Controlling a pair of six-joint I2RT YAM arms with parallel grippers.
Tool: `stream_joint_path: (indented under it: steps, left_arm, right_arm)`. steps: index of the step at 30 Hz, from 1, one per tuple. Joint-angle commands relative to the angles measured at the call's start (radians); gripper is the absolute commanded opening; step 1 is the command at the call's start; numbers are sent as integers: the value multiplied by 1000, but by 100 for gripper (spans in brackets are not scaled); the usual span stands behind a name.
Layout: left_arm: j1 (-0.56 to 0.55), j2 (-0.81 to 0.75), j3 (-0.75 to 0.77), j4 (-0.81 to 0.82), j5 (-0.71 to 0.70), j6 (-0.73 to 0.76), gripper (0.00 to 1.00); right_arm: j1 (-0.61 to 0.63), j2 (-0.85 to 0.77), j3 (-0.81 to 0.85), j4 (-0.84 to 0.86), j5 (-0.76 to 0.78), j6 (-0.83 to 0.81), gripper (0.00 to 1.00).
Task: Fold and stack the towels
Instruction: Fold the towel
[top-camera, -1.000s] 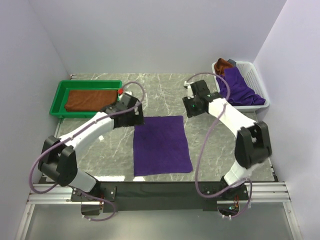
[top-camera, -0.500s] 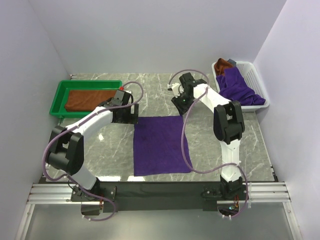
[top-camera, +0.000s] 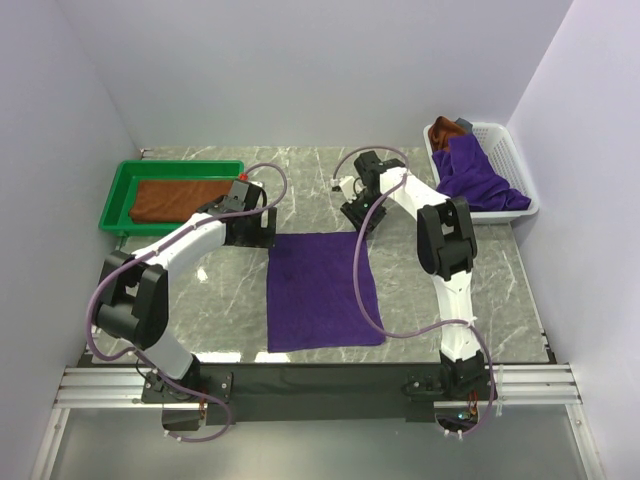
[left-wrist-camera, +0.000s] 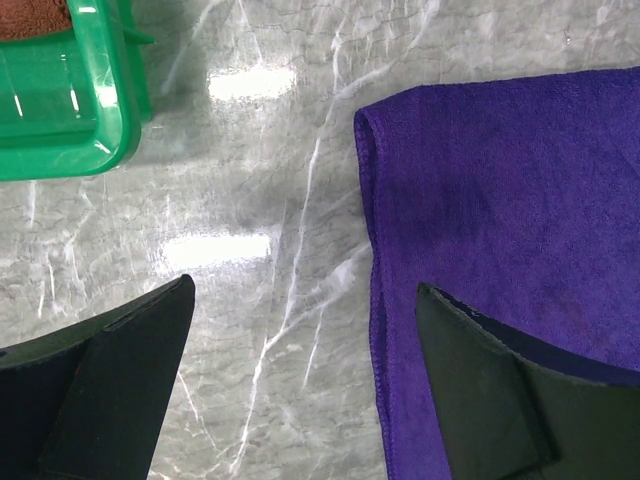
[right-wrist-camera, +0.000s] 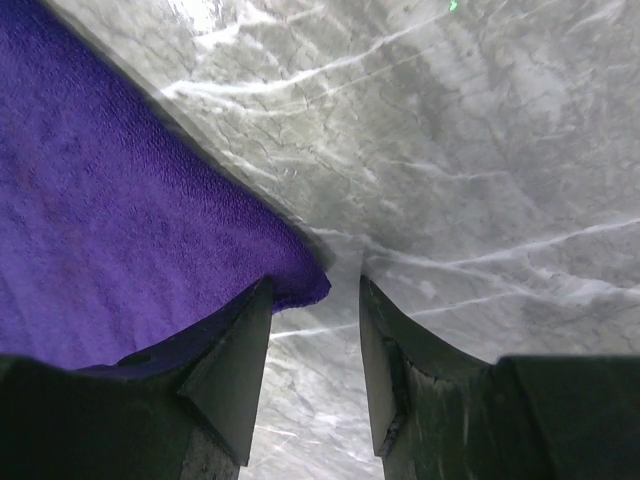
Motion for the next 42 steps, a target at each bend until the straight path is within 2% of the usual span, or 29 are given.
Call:
stream_joint_path:
  steps: [1, 10, 14, 20, 24, 25, 27, 28, 29, 34, 37, 42]
  left_arm:
    - [2, 6, 23, 10, -16, 7, 97]
    - [2, 3, 21, 9, -26, 6, 96]
    - [2, 11, 35, 19, 0, 6, 94]
    - [4, 61, 110, 9, 28, 18, 90]
    - [2, 122, 184, 12, 42, 46, 82]
    - [2, 151, 213, 18, 45, 55, 76]
    - [5, 190, 249, 15, 57, 81, 68]
    - [8, 230, 295, 6, 69, 87, 55]
    - [11, 248, 317, -11, 79, 98, 51]
    - [21, 360, 420, -65, 142, 144, 52]
    - [24, 397, 438, -70, 154, 152, 54]
    - [24, 425, 435, -91, 152, 158, 53]
  right_arm:
    - [1, 1, 33, -15, -13, -19, 48]
    - [31, 58, 45, -30, 47, -13, 46]
    - [47, 62, 32, -30, 63, -13, 42]
    - [57, 58, 12, -21, 69, -22, 22]
    - [56, 38, -13, -10, 64, -25, 5]
    - [56, 35, -22, -1, 63, -27, 0]
    - [56, 30, -30, 4, 60, -28, 0]
    - [56, 30, -33, 7, 58, -27, 0]
    - [56, 32, -36, 7, 57, -25, 0]
    - [57, 23, -53, 16, 50, -22, 0]
    - [57, 18, -60, 20, 50, -22, 0]
    - [57, 9, -70, 27, 52, -19, 0]
